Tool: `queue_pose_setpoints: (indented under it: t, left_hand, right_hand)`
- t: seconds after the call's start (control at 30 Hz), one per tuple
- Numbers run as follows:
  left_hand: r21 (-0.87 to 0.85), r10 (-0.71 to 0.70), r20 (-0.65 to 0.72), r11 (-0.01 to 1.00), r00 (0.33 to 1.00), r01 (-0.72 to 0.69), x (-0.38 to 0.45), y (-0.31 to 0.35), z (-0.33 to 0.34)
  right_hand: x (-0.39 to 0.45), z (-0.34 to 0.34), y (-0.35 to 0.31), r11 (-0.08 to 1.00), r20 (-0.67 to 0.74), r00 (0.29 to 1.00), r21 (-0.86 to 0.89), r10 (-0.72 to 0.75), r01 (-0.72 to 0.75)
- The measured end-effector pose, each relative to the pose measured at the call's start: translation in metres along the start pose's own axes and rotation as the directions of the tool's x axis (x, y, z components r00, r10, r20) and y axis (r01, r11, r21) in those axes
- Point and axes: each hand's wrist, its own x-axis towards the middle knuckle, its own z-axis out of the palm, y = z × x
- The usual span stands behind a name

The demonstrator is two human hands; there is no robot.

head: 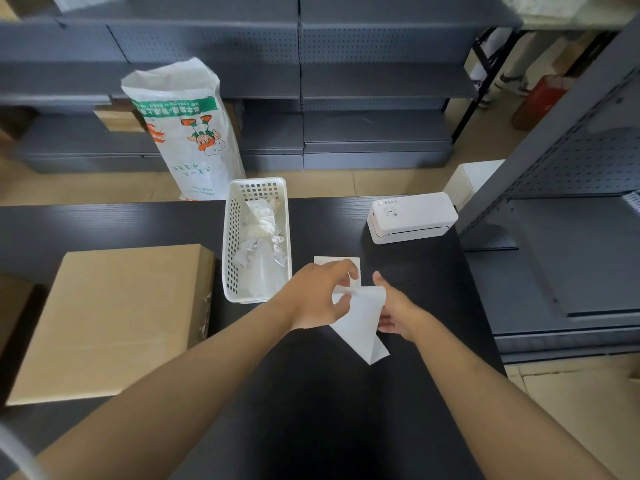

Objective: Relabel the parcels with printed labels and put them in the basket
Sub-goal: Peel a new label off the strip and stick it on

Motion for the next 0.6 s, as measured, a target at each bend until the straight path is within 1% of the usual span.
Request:
queue_pose_setpoints:
  t: [0.07,0.17,0.23,0.3,0.37,0.43,0.5,0.57,0.6]
  left_hand:
    - [-0.023,0.011,0.049,1.000,0.999,-0.010,-0.009,0.002,0.000]
    - [-0.026,0.032,0.085,0.999,0.996,-0.030,-0.023,0.007,0.002]
    - [-0.027,0.031,0.110,0.999,0.993,-0.029,-0.034,0.011,0.003]
    - [-0.020,0.021,0.157,1.000,0.987,-0.018,-0.046,0.016,0.007]
    - [-0.005,-0.011,0.234,1.000,0.972,0.012,-0.060,0.018,0.013]
    - [-0.029,-0.079,0.316,0.995,0.945,0.093,-0.073,0.021,0.024]
    - [-0.109,-0.147,0.377,0.973,0.914,0.202,-0.085,0.024,0.041]
    - [-0.149,-0.189,0.398,0.952,0.898,0.267,-0.095,0.026,0.058]
    - [-0.152,-0.208,0.390,0.946,0.897,0.286,-0.099,0.026,0.066]
  right_hand:
    - [-0.006,0.003,0.005,0.999,0.109,0.993,0.036,0.037,-0.041]
    - [-0.015,0.009,0.012,0.990,0.243,0.970,0.136,-0.011,-0.023]
    - [-0.019,0.009,0.018,0.991,0.211,0.976,0.133,-0.051,0.023]
    - [-0.022,0.010,0.026,0.995,0.146,0.986,0.080,-0.077,0.065]
    - [-0.027,0.014,0.033,0.993,0.126,0.985,-0.009,-0.117,0.119]
    - [-0.035,0.017,0.042,0.984,0.129,0.980,-0.073,-0.150,0.160]
    - [-0.042,0.019,0.056,0.984,0.078,0.983,-0.058,-0.166,0.171]
    - [-0.046,0.021,0.074,0.983,0.028,0.984,-0.054,-0.175,0.176]
    - [-0.047,0.022,0.083,0.980,0.021,0.984,-0.085,-0.179,0.180]
